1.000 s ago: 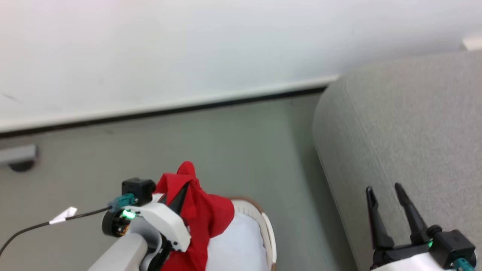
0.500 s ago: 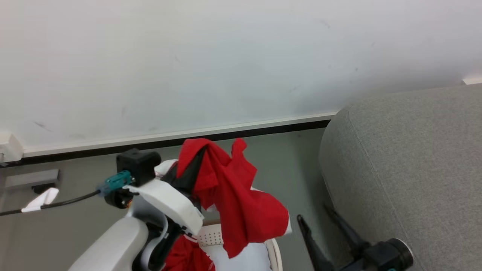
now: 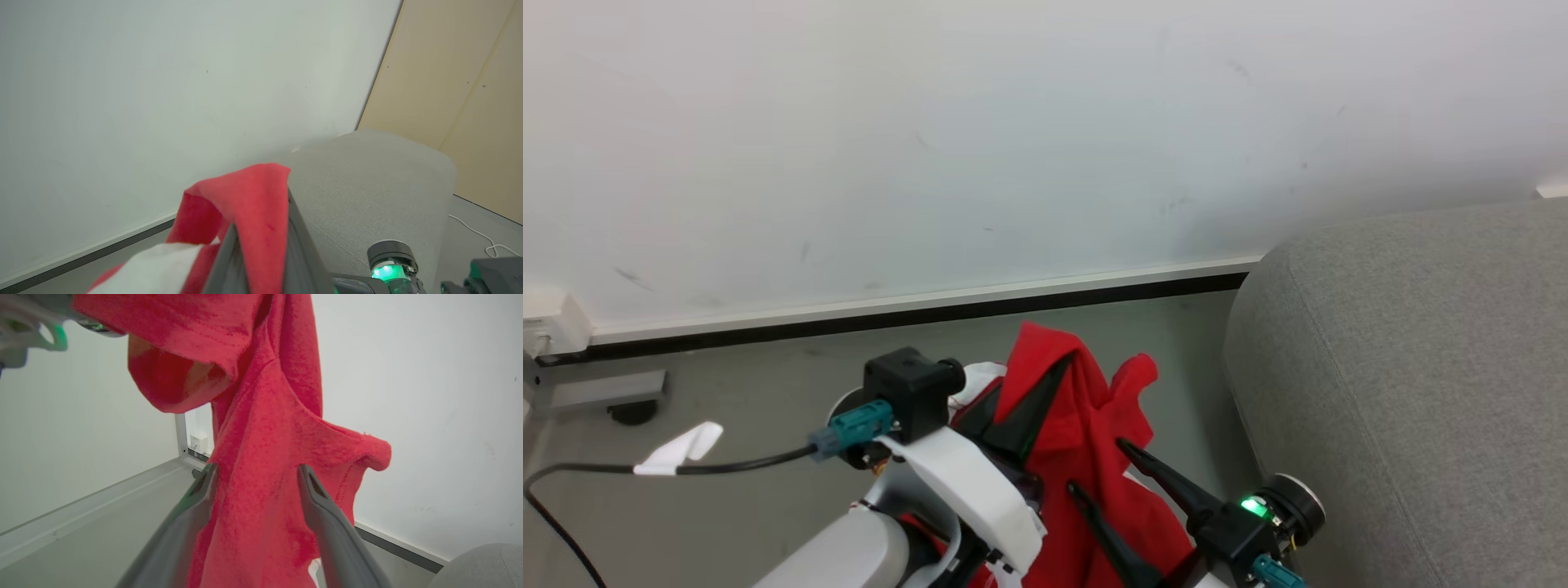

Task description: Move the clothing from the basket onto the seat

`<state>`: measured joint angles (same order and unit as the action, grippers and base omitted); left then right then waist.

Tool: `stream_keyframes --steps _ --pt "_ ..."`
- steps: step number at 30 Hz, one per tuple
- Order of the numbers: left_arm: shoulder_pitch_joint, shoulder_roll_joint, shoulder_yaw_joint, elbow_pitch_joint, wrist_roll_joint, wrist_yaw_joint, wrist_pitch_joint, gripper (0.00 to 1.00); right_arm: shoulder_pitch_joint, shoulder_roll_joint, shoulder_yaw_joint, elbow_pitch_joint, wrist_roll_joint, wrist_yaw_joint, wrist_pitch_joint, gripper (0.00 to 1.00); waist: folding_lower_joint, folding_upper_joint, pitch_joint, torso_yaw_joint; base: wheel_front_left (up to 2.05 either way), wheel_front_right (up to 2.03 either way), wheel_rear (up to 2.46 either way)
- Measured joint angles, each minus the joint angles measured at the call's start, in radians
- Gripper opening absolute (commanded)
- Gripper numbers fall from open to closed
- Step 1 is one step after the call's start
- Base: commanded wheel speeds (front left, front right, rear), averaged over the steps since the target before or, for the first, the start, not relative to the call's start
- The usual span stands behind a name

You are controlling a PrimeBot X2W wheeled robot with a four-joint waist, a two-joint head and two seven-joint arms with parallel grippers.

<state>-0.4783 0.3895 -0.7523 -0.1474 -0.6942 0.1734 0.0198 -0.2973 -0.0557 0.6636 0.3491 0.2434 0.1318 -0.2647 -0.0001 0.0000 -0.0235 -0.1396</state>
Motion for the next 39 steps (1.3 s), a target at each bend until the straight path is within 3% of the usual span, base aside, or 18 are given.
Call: stream_keyframes --steps 5,7,8,10,11,14,15,16,25,39 --pt "0.000 -0.026 -0.025 -0.020 0.002 0.002 0.015 0.00 -0.059 0.005 0.019 0.088 -0.002 0.000 0.000 1.00 0.0001 0.0000 -0.002 0.021 0.00 0.00 0.00" --pt "-0.001 -0.037 -0.031 -0.021 -0.001 0.000 0.018 0.00 -0.071 0.006 0.046 0.125 0.042 0.000 0.000 0.08 0.0000 0.0000 -0.003 0.034 0.00 0.00 0.00" --pt "-0.001 -0.040 -0.033 -0.018 -0.005 -0.001 0.018 0.00 -0.072 0.008 0.050 0.137 0.066 0.000 0.000 0.00 0.0000 0.0000 -0.003 0.040 0.00 0.00 0.00" --pt "-0.001 -0.041 -0.033 -0.006 -0.005 0.000 0.018 0.00 -0.082 0.006 0.041 0.140 0.107 0.000 0.000 0.00 0.0000 0.0000 -0.003 0.053 0.00 0.00 0.00" --pt "-0.001 -0.040 -0.031 0.004 -0.005 0.004 0.018 0.13 -0.089 0.006 0.034 0.137 0.121 0.000 0.000 0.00 0.0000 0.0000 -0.003 0.059 0.00 0.00 0.00" --pt "0.001 -0.031 -0.025 0.034 -0.005 0.008 0.013 0.32 -0.091 0.007 0.012 0.131 0.131 0.000 0.000 0.00 0.0001 0.0000 -0.002 0.075 0.00 0.00 0.00" --pt "0.004 -0.029 -0.024 0.043 -0.005 0.008 0.010 0.45 -0.091 0.007 0.003 0.127 0.136 0.000 0.000 0.00 0.0001 0.0000 -0.002 0.078 0.00 0.00 0.00" --pt "0.009 -0.027 -0.024 0.051 -0.005 0.007 0.005 1.00 -0.091 0.007 -0.008 0.123 0.140 0.000 0.000 0.00 0.0001 0.0000 -0.002 0.081 0.00 0.00 0.00" --pt "0.063 -0.006 -0.025 0.108 -0.010 0.004 -0.038 1.00 -0.089 0.007 -0.112 0.078 0.154 0.000 0.000 0.00 0.0001 0.0000 0.003 0.079 0.00 0.00 0.00" --pt "0.094 -0.003 -0.044 0.114 -0.014 -0.001 -0.055 1.00 -0.081 0.007 -0.261 0.036 0.122 0.000 0.000 0.00 0.0001 0.0000 0.015 0.016 0.00 0.00 0.00"
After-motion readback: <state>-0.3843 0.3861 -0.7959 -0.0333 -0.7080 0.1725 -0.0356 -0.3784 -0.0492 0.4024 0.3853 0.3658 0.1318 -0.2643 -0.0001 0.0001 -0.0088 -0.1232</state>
